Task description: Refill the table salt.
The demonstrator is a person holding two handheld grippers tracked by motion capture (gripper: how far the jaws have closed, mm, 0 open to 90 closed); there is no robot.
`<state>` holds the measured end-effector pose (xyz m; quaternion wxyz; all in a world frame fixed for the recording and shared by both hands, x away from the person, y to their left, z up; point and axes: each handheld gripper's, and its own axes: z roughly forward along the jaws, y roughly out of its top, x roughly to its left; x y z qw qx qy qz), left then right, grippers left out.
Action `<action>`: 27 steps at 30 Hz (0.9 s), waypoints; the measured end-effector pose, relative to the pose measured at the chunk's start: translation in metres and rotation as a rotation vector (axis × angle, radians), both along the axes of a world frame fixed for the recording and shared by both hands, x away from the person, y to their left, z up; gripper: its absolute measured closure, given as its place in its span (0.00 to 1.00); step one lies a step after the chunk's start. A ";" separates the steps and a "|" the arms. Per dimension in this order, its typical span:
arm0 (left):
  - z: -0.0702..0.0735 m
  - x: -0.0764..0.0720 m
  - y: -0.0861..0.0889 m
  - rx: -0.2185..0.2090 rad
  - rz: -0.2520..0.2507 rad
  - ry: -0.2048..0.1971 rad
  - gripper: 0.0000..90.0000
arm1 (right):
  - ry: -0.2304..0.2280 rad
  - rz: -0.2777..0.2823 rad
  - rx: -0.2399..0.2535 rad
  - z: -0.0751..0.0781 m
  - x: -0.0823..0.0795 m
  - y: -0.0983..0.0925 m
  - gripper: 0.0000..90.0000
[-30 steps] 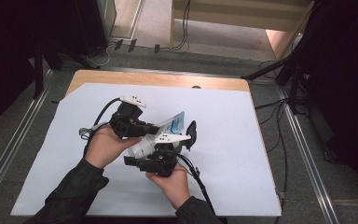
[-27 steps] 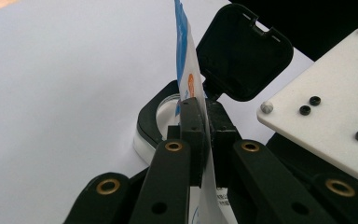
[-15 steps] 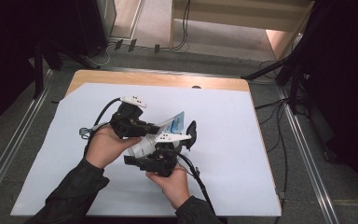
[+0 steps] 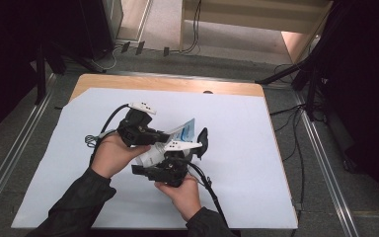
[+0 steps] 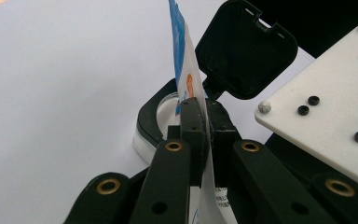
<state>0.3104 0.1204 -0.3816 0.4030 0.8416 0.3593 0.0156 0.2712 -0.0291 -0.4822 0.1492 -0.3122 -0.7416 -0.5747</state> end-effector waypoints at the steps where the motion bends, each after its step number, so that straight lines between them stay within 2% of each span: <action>1: 0.000 0.000 0.000 0.000 0.000 0.000 0.99 | 0.001 0.000 0.000 0.000 0.000 0.000 0.68; 27: 0.002 -0.001 0.001 0.005 -0.004 -0.007 0.99 | 0.000 0.007 0.002 0.002 0.000 0.001 0.68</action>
